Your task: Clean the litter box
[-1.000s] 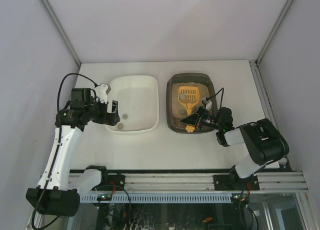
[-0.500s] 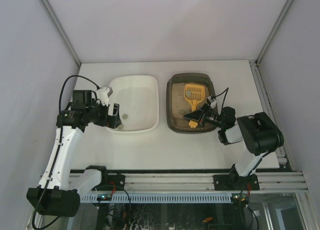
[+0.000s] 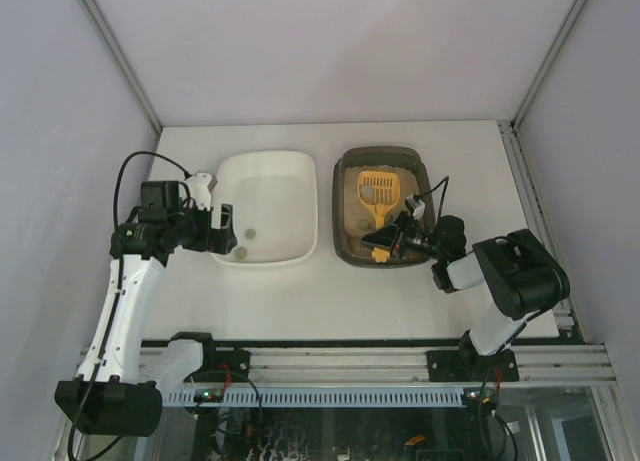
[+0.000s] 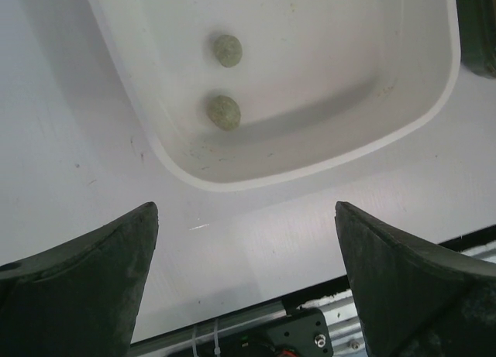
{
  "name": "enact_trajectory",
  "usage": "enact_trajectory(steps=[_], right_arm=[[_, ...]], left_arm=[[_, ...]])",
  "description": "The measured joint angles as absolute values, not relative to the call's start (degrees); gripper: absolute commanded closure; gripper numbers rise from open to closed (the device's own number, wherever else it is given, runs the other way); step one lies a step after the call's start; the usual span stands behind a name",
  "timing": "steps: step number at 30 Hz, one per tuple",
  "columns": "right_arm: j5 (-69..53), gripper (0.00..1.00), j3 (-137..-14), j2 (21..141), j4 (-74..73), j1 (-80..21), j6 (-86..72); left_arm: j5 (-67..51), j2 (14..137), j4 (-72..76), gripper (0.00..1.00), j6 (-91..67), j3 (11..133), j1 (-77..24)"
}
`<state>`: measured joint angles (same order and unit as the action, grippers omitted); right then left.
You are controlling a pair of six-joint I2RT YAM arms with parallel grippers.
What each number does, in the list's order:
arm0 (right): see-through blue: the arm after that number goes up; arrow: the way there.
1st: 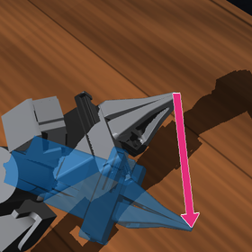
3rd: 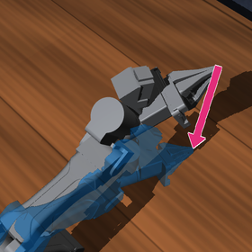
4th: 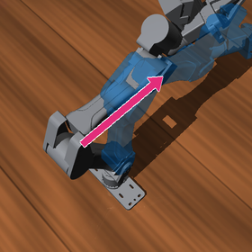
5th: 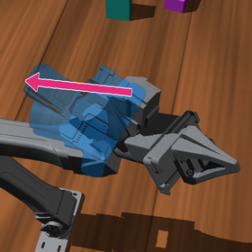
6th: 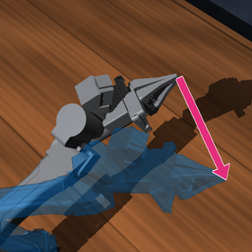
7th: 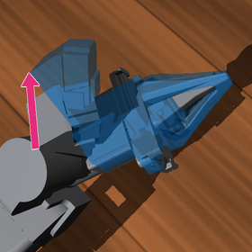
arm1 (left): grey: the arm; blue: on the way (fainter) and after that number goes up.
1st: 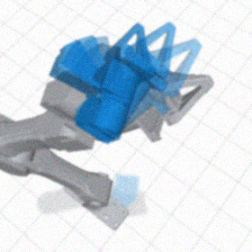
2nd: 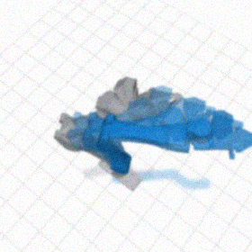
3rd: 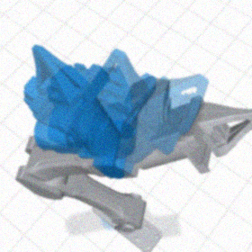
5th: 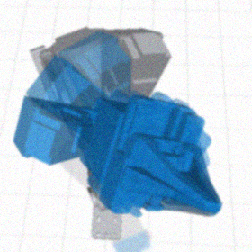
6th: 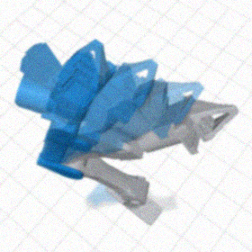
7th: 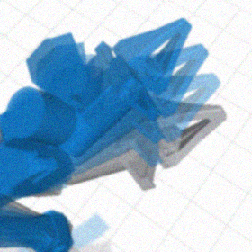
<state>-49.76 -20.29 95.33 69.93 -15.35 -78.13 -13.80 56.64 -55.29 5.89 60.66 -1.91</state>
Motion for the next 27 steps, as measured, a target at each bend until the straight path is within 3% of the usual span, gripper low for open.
enact_trajectory(steps=[5,14,27], right_arm=[[-49.9,1.0,-20.6,95.0,69.2,-12.2,-77.6],[-48.6,1.0,-24.4,81.4,47.3,-14.3,-62.1],[-45.5,1.0,-31.3,77.5,27.1,-21.1,-45.1]], left_arm=[[-12.2,55.5,-53.1,0.0,4.0,59.7,-0.9],[-12.2,54.0,-52.6,0.0,3.6,58.7,-0.6],[-12.0,53.8,-51.9,0.0,3.7,57.8,-0.6]])
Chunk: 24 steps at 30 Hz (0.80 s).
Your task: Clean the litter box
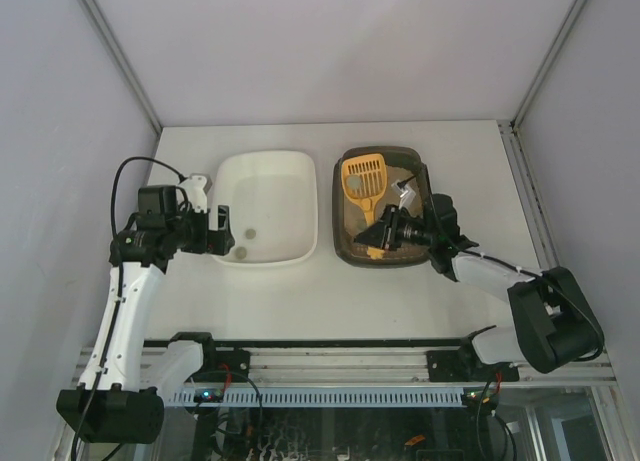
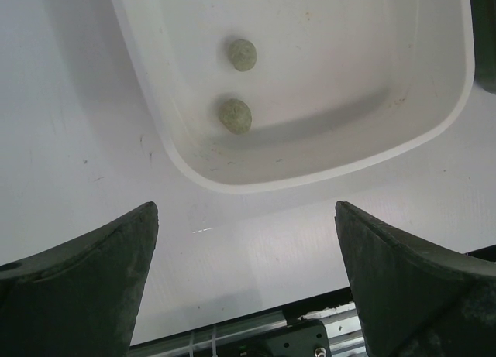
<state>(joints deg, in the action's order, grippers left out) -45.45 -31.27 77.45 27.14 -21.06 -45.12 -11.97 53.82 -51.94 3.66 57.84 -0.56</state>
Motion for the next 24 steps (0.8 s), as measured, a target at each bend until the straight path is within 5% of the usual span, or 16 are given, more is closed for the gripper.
enact_trajectory(steps=[12,24], right_arm=[[-38.6,1.0,-47.2,84.9,12.2,-35.0,-38.7],[6.9,1.0,-90.1,107.8,-32.5,-54.1,-27.2]], left_arm=[[-10.7,53.8,-51.5,0.0,3.6,56.2,-0.5],[-9.6,53.9,-51.6,0.0,4.1,56.4,4.3]])
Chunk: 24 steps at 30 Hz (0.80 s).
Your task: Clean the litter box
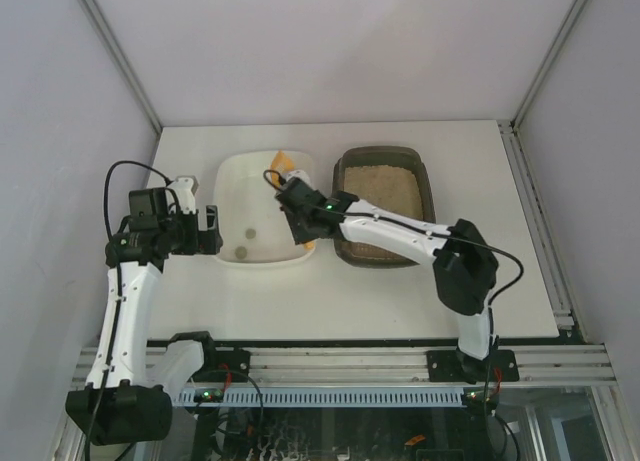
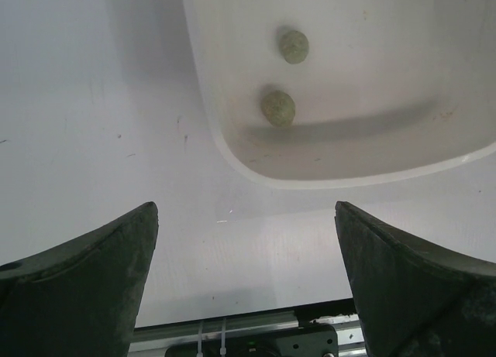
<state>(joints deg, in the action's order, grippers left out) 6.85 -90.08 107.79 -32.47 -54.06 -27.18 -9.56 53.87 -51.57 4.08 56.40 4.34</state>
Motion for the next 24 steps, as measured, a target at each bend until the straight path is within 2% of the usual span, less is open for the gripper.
enact_trajectory(steps=[5,11,19,24], right_arm=[[22.2,1.0,-100.8,116.5,-46.9,-59.4,-26.3],[28.7,1.0,-101.3,117.4,-52.8,-60.2,-26.1],[30.9,1.0,-101.8,117.1,-54.8,-59.7,-26.0],[26.0,1.0,-100.1,111.5,-56.2,-57.9,-26.1]], left_arm=[[-9.8,53.8,-51.6,0.0,4.7,56.4,6.8],[-11.0,53.7,-51.6,0.0,5.8,56.4,7.5],[-13.2,53.6,-52.7,0.0,6.3,56.4,7.5],[-12.9,54.9,-53.1,0.0,5.3,57.5,4.8]])
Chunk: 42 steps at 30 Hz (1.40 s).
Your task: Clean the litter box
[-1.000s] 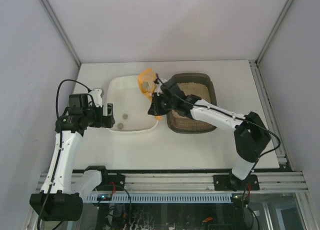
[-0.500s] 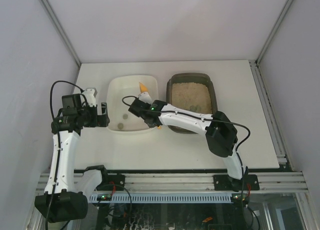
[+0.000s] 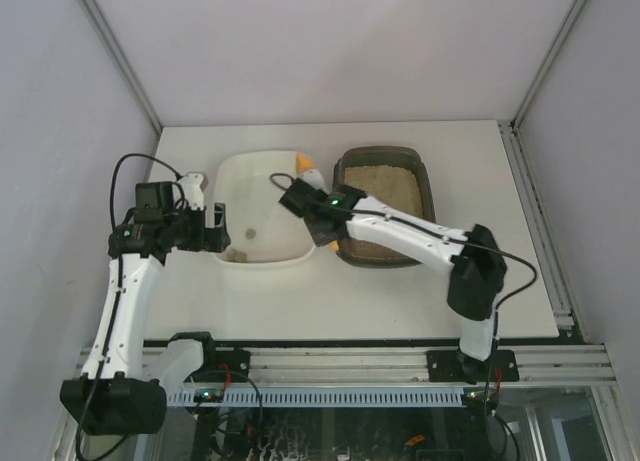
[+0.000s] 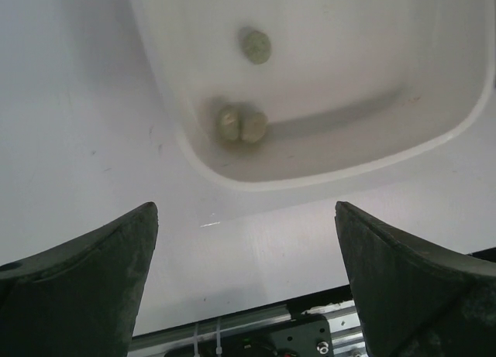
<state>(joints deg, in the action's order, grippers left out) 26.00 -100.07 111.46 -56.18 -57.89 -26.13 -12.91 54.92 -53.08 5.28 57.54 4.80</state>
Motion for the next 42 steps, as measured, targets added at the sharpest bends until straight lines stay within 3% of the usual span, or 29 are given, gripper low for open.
enact_trajectory(steps=[7,11,17,25,42], right_arm=[[11.0,1.0,-90.7,90.4,-63.9,-42.5,-27.0],[7.0,1.0,-86.3,85.2,-71.7,-33.0,-29.2],[-0.4,1.0,-85.3,88.1,-79.4,-27.7,-30.7],[-9.3,1.0,-90.5,97.7,-83.3,-23.6,-31.5],[-12.2,1.0,-96.5,106.1,-90.0,-24.2,-33.1]], left_arm=[[-10.6,66.5,-50.8,0.0,-0.1,68.5,-11.8],[-11.1,74.5,-49.5,0.0,-5.0,76.9,-18.4],[-9.3,83.1,-47.3,0.0,-15.0,88.4,-23.9],[-9.5,84.4,-44.7,0.0,-23.6,89.1,-24.6],[-5.8,68.8,-41.1,0.0,-19.3,72.5,-23.8]])
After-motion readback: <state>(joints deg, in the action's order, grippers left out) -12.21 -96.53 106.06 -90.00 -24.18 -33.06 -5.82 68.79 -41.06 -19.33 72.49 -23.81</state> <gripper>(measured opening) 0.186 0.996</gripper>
